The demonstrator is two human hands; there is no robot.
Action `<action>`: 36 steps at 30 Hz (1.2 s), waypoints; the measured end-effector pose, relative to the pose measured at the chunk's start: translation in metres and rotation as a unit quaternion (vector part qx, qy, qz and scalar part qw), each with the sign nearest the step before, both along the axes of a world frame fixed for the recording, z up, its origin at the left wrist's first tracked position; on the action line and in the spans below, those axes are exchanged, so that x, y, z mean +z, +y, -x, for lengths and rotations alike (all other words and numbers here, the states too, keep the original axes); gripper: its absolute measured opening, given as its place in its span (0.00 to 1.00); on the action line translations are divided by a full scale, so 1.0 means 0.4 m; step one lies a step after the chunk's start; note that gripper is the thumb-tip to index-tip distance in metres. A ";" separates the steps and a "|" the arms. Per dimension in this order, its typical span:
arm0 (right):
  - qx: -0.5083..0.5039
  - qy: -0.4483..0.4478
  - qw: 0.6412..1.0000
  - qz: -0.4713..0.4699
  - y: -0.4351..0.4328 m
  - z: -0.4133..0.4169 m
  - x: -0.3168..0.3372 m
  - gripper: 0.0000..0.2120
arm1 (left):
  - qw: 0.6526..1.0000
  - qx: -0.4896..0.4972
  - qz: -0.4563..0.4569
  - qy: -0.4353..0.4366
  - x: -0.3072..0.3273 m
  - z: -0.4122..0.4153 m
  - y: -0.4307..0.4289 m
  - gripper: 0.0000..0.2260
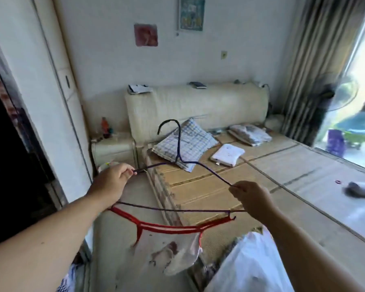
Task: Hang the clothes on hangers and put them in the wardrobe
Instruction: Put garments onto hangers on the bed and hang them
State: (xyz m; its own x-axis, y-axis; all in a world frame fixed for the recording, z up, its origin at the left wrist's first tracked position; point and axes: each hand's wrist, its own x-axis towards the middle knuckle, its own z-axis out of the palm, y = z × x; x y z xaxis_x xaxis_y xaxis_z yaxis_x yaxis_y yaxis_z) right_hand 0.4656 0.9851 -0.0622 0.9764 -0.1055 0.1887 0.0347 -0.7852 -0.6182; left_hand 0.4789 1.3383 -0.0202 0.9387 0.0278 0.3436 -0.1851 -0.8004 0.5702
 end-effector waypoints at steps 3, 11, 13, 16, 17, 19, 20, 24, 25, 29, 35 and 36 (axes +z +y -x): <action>-0.069 0.045 0.996 -0.025 -0.144 0.120 -0.083 0.13 | 0.997 -0.060 -0.006 0.047 -0.062 0.003 -0.157 0.08; -0.223 0.140 0.964 -0.045 -0.506 0.414 -0.232 0.07 | 0.962 -0.211 -0.060 0.165 -0.258 0.017 -0.603 0.08; -0.246 0.157 0.955 -0.057 -0.589 0.457 -0.265 0.08 | 0.949 -0.241 -0.072 0.190 -0.301 0.013 -0.719 0.09; -0.263 0.183 0.943 -0.088 -0.686 0.477 -0.323 0.09 | 0.942 -0.247 -0.086 0.213 -0.351 -0.008 -0.860 0.10; -0.269 0.187 0.940 -0.089 -0.717 0.472 -0.345 0.09 | 0.940 -0.246 -0.100 0.214 -0.367 -0.019 -0.903 0.10; -0.286 0.192 0.935 -0.081 -0.785 0.444 -0.397 0.10 | 0.932 -0.247 -0.129 0.230 -0.410 -0.050 -0.997 0.10; -0.291 0.196 0.933 -0.077 -0.819 0.419 -0.425 0.11 | 0.928 -0.247 -0.132 0.247 -0.436 -0.072 -1.038 0.10; -0.273 0.253 0.928 -0.024 -0.915 0.304 -0.531 0.12 | 0.911 -0.242 -0.145 0.302 -0.549 -0.159 -1.150 0.10; -0.262 0.267 0.927 -0.008 -0.935 0.272 -0.558 0.12 | 0.907 -0.238 -0.147 0.314 -0.579 -0.183 -1.169 0.10; -0.237 0.306 0.921 0.031 -0.995 0.170 -0.659 0.11 | 0.903 -0.216 -0.167 0.333 -0.686 -0.258 -1.215 0.10; -0.218 0.346 0.912 0.030 -1.039 0.065 -0.745 0.21 | 0.909 -0.183 -0.154 0.341 -0.785 -0.317 -1.268 0.18; -0.203 0.356 0.912 0.035 -1.036 0.050 -0.748 0.24 | 0.906 -0.181 -0.162 0.347 -0.788 -0.314 -1.271 0.21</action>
State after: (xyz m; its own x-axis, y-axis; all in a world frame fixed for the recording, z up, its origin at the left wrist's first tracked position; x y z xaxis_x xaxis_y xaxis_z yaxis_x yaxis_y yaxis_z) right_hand 0.4456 0.5706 -0.3612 0.7373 -0.4971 -0.4574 -0.6578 -0.6827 -0.3184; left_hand 0.6046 0.8300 -0.3354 0.8589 -0.3221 -0.3981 -0.1558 -0.9049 0.3960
